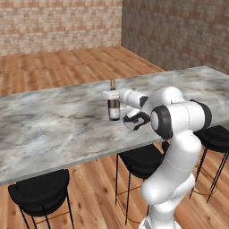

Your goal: Open the cabinet directly in front. Then move the wine and the mug to the dining counter with the candle on it.

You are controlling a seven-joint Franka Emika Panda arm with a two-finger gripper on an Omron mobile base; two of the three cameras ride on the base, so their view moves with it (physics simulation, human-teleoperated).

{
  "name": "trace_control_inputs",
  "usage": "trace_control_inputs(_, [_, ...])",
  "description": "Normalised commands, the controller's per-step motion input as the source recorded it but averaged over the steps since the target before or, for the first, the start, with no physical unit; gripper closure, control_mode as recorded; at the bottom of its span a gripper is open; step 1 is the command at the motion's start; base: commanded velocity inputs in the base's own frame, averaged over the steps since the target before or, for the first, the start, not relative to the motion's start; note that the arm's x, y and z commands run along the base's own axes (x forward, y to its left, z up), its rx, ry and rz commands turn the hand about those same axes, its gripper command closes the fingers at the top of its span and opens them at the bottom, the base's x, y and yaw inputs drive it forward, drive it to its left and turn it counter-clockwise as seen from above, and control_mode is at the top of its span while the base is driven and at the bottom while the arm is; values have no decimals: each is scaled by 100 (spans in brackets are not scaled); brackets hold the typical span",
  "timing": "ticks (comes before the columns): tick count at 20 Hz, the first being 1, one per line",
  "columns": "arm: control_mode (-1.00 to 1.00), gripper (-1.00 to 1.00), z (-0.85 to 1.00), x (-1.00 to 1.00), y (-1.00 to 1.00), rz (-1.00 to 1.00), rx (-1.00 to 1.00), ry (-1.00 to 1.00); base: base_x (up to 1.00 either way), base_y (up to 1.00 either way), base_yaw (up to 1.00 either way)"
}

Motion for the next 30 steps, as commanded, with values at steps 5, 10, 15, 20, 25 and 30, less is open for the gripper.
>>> trace_control_inputs(5, [-100, 100, -3, 0, 0, 0, 0, -2, 0, 0, 0])
trace_control_inputs(10, [-100, 100, -25, 18, 0, 0, 0, -11, 0, 0, 0])
trace_control_inputs(15, [-100, 100, -22, 29, 0, 0, 0, -9, 0, 0, 0])
trace_control_inputs(20, [-100, 100, -23, 16, 0, 0, 0, -10, 0, 0, 0])
trace_control_inputs(25, [-100, 100, -6, 0, 0, 0, 0, 0, 0, 0, 0])
trace_control_inputs(30, [-100, 100, -45, 0, 0, 0, 0, -10, 0, 0, 0])
